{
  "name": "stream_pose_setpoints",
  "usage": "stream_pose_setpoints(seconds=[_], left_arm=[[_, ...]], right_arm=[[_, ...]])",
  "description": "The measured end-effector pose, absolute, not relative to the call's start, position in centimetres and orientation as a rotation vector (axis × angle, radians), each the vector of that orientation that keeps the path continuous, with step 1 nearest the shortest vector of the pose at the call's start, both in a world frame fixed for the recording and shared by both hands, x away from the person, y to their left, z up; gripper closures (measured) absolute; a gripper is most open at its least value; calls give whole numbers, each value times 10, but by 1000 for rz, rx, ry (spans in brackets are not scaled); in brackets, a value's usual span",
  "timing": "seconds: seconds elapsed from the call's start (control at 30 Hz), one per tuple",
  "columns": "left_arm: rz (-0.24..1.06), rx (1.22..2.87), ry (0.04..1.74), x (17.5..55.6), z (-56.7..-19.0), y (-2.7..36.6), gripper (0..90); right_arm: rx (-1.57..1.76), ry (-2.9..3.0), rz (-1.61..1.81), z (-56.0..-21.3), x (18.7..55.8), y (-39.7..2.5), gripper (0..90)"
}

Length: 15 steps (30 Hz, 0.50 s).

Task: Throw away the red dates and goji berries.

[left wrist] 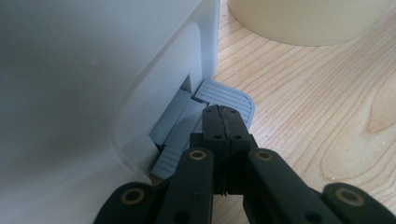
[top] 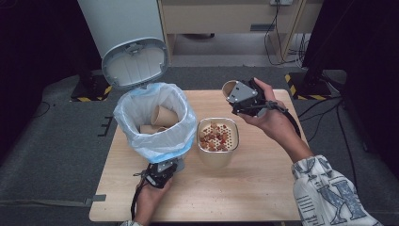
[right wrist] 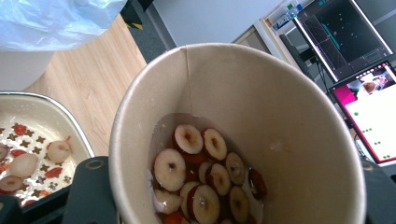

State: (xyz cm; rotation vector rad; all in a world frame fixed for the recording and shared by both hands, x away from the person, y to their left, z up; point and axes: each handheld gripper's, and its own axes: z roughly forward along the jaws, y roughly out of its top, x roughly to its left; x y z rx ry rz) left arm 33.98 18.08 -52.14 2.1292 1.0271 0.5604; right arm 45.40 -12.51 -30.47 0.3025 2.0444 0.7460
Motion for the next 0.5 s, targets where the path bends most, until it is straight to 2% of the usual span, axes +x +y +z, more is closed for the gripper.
stream_pose_setpoints(seconds=[0.5], left_arm=[[558, 2129, 1030, 340, -521, 181, 898]], right_arm=[[206, 2021, 638, -293, 449, -121, 356]])
